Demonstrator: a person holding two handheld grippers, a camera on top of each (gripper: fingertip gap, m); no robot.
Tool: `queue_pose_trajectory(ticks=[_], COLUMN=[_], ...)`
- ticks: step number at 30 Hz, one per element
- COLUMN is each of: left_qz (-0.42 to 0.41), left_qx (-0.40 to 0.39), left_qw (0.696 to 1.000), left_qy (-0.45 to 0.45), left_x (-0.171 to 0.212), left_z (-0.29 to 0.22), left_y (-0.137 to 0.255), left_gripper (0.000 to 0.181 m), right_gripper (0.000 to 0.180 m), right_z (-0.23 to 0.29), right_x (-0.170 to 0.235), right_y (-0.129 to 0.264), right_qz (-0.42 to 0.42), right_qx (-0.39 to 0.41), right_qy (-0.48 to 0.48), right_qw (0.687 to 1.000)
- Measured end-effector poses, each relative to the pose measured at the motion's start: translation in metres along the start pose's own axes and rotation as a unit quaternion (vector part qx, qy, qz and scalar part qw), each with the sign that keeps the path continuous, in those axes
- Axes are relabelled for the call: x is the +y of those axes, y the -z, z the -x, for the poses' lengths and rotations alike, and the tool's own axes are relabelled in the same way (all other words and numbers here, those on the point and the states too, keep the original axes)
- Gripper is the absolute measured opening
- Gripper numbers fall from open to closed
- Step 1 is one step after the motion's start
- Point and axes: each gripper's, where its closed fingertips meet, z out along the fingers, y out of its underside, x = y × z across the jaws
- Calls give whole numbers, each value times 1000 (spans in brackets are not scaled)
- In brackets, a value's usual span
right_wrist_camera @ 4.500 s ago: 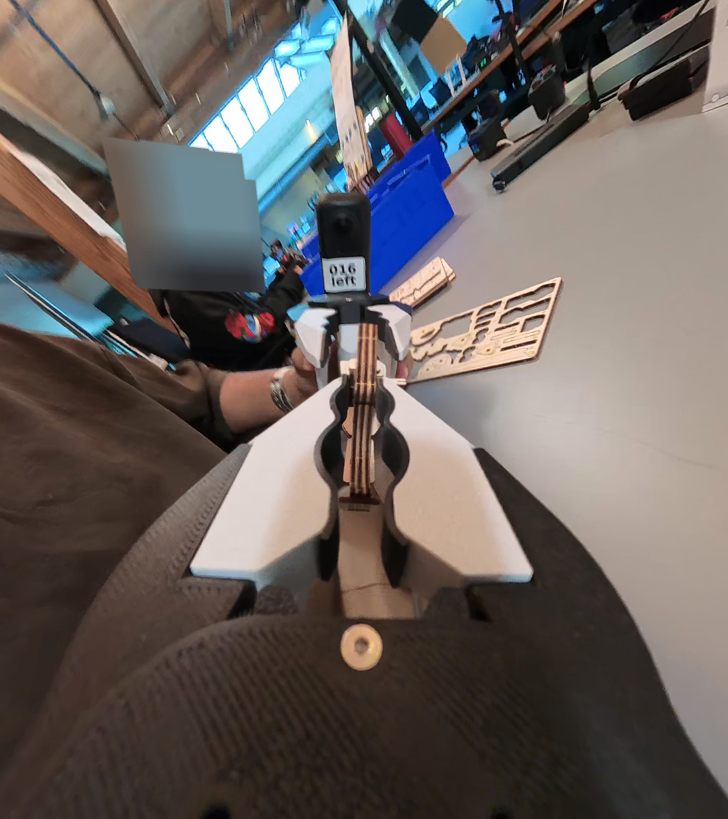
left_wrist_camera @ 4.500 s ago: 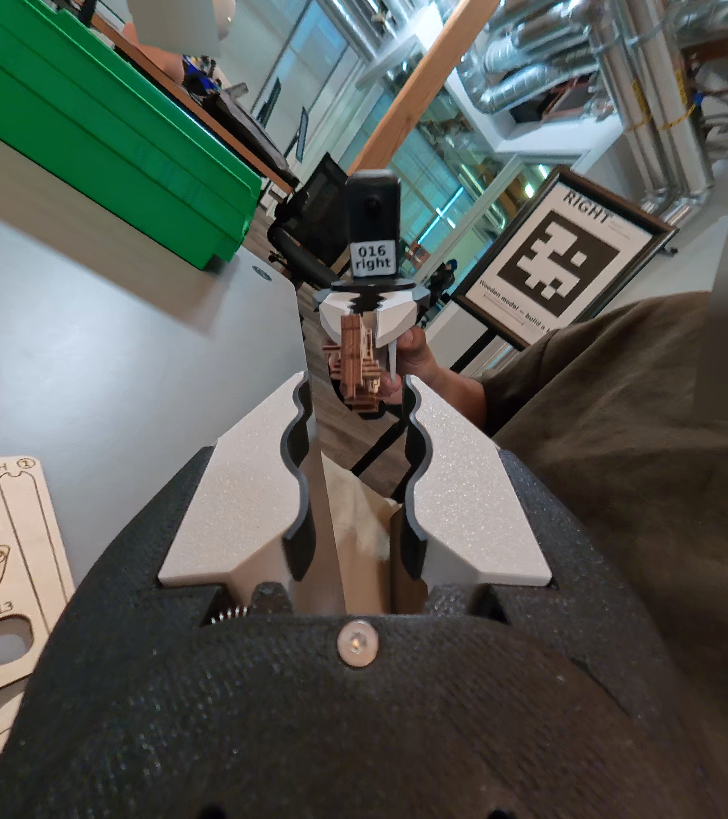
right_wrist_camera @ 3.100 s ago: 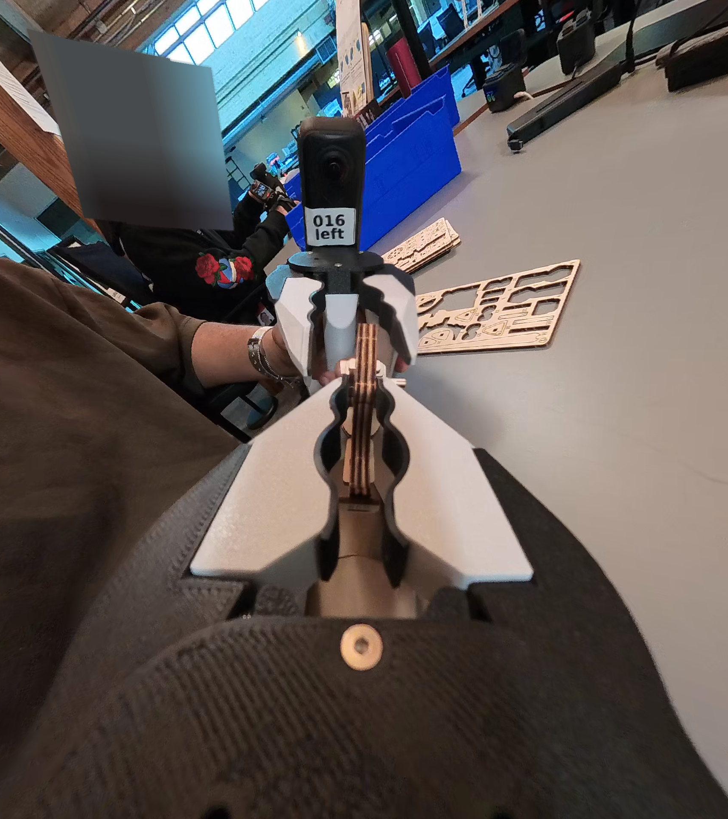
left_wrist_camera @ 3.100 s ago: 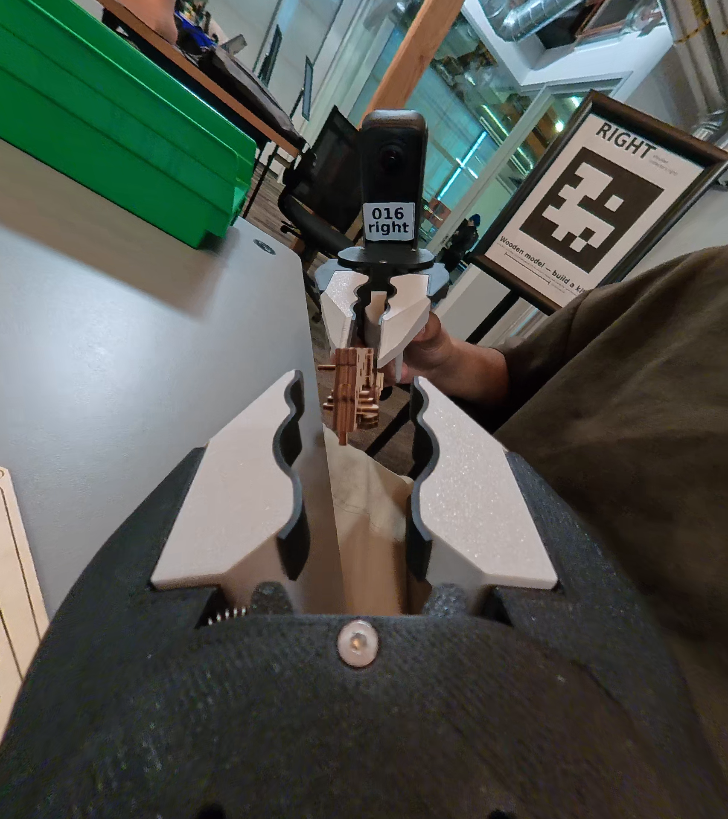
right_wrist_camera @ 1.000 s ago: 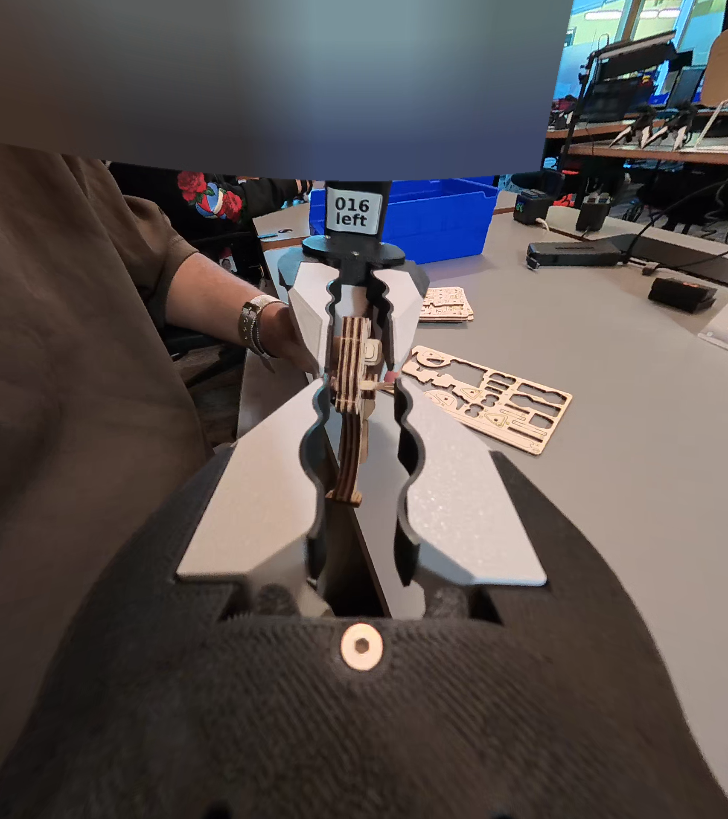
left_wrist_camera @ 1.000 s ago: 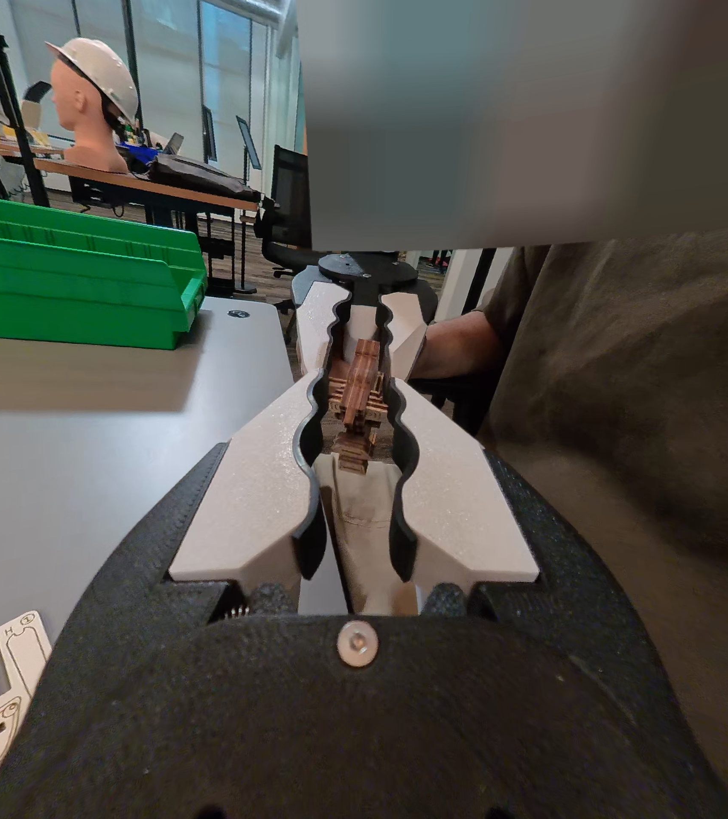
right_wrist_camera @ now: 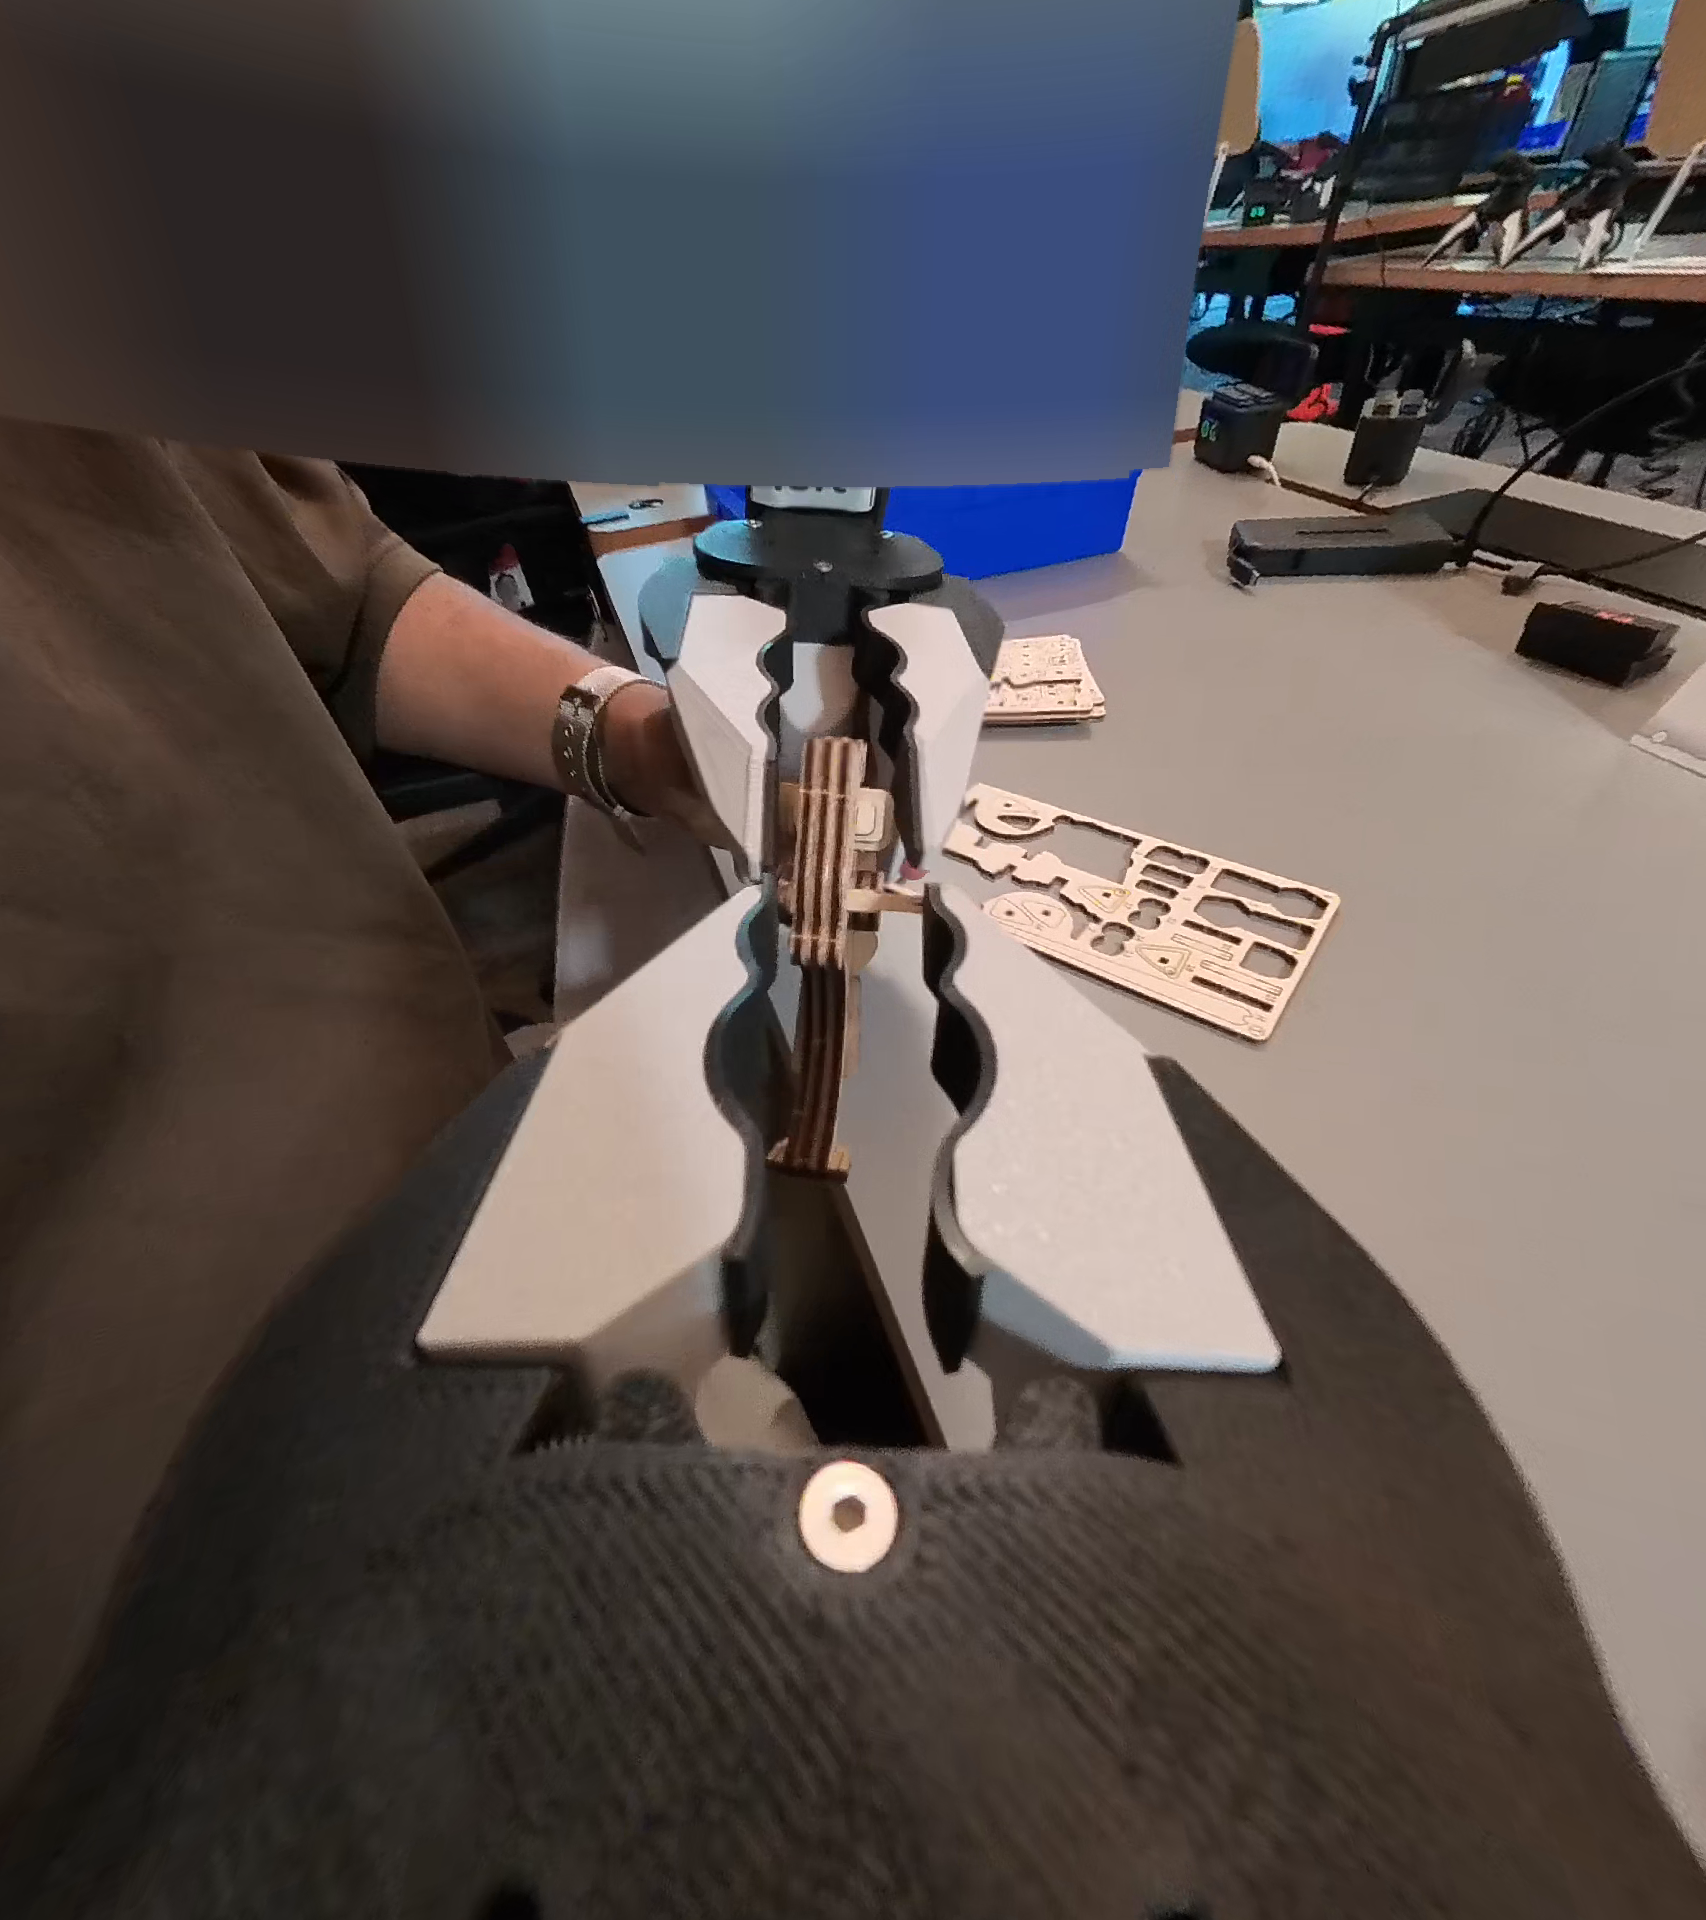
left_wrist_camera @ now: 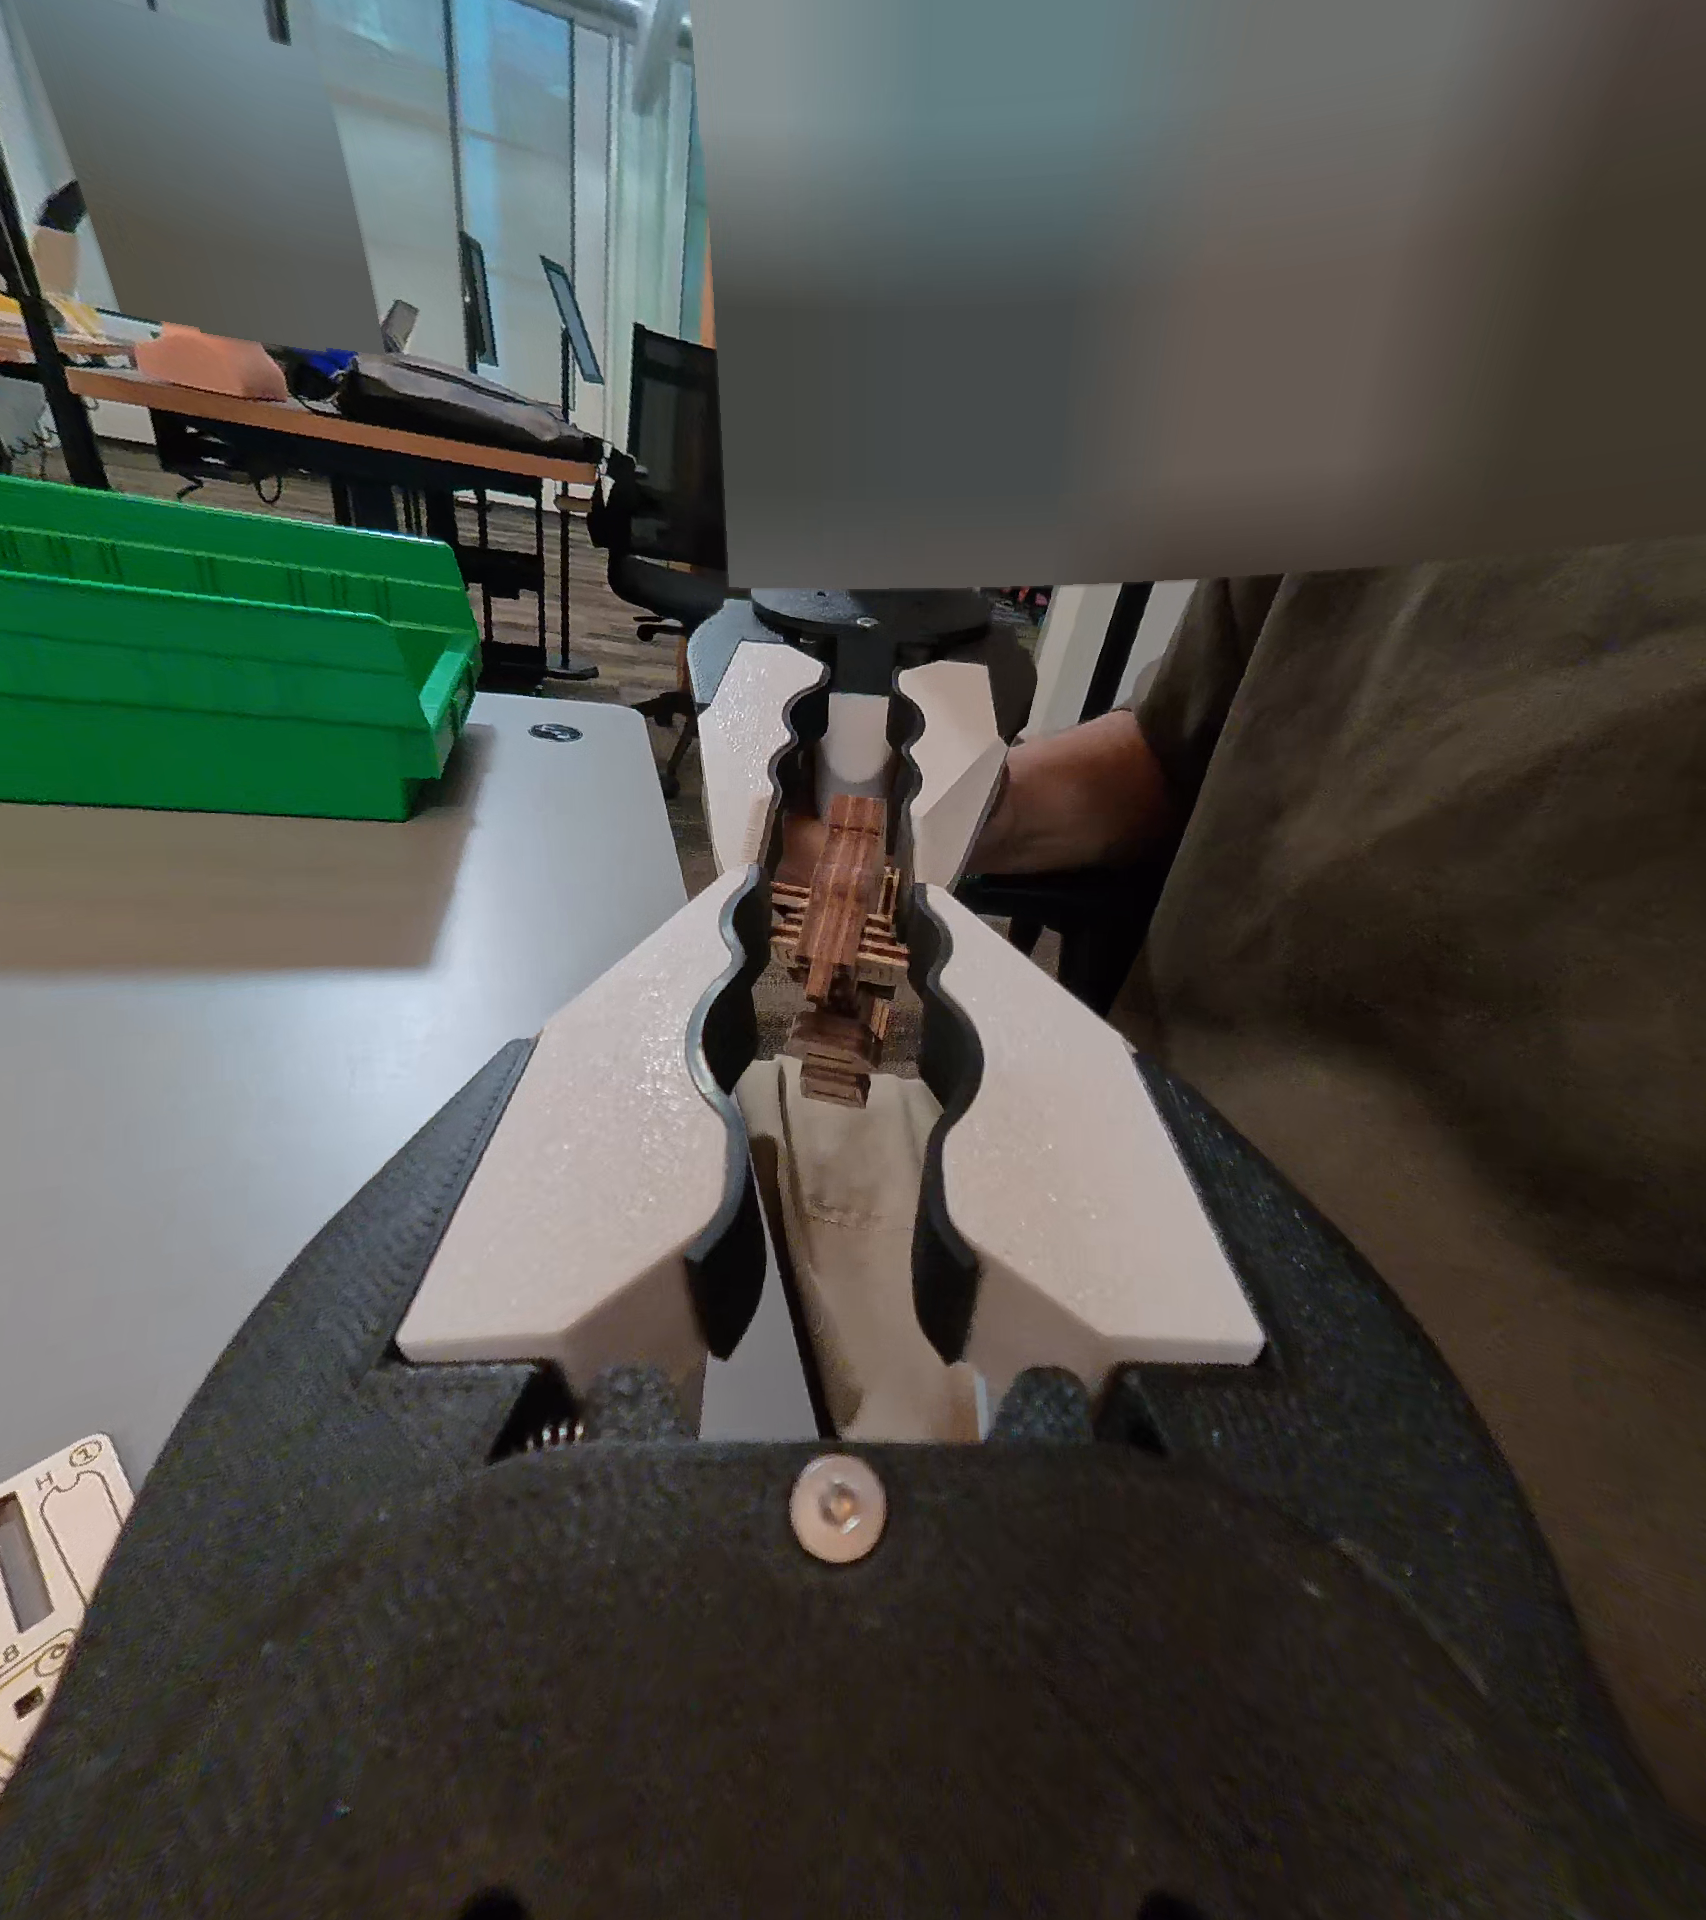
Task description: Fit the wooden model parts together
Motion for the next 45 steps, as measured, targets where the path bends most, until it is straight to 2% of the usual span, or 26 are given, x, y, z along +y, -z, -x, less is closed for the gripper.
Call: queue_pose_trajectory(ticks=[2, 8, 10, 11, 12, 13, 14, 17, 21, 22, 24, 25, 27, 29, 30, 32, 36, 45], left_qz=[-2, -5, -7, -8, -8, -6, -6, 4, 1, -4, -7, -5, -5, -8, -9, -7, -5, -6], left_qx=[7, 9, 1, -1, -6, -15, -12, -15, -14, -5, 2, 0, -1, 1, -2, -4, -3, -2], left_qw=[1000, 1000, 1000, 1000, 1000, 1000, 1000, 1000, 1000, 1000, 1000, 1000, 1000, 1000, 1000, 1000, 1000, 1000], left_qy=[0, -10, -9, -8, -6, -5, -8, -15, -9, -3, 7, 4, 2, 11, 13, 9, 2, 2], left_x=[-1, -4, -4, -5, -5, -3, -3, 0, 0, -2, -3, -2, -2, -3, -3, -2, -1, -3], left_z=[-3, -7, -5, -3, -1, 2, 2, 1, 4, 2, 1, 0, 0, 1, 3, 3, 0, 0], left_y=[0, -2, -1, -1, 0, 0, 1, 0, 2, 2, 3, 2, 1, 2, 2, 2, 0, 1], left_gripper=[23, 23, 23, 23, 23, 23, 24, 24, 24, 24, 23, 24, 24, 24, 24, 24, 24, 24], right_gripper=[30, 96, 108, 106, 97, 70, 26, 25, 26, 33, 72, 84, 88, 86, 79, 26, 25, 26], right_z=[1, -25, -34, -36, -34, -25, -8, -2, -4, -6, -20, -27, -30, -29, -27, -7, 1, 1], right_x=[-1, -2, -3, -4, -5, -3, -1, 2, 2, 0, -4, -6, -7, -8, -8, -2, 1, -2], right_y=[0, 1, 4, 4, 3, 1, -3, -3, -4, -5, -2, 1, 3, 3, 2, -4, -3, -4], right_qz=[-6, -15, -17, -16, -15, -9, 0, 26, 15, 9, -7, -12, -16, -20, -19, -2, 16, -2], right_qx=[-4, 80, 117, 124, 123, 101, 56, 50, 54, 61, 110, 131, 142, 144, 139, 83, 54, 54], right_qy=[3, 23, 31, 34, 40, 48, 58, 93, 76, 69, 75, 84, 94, 97, 102, 116, 125, 104], right_qw=[1000, 996, 993, 992, 991, 994, 997, 994, 996, 996, 991, 988, 985, 985, 985, 990, 991, 993])
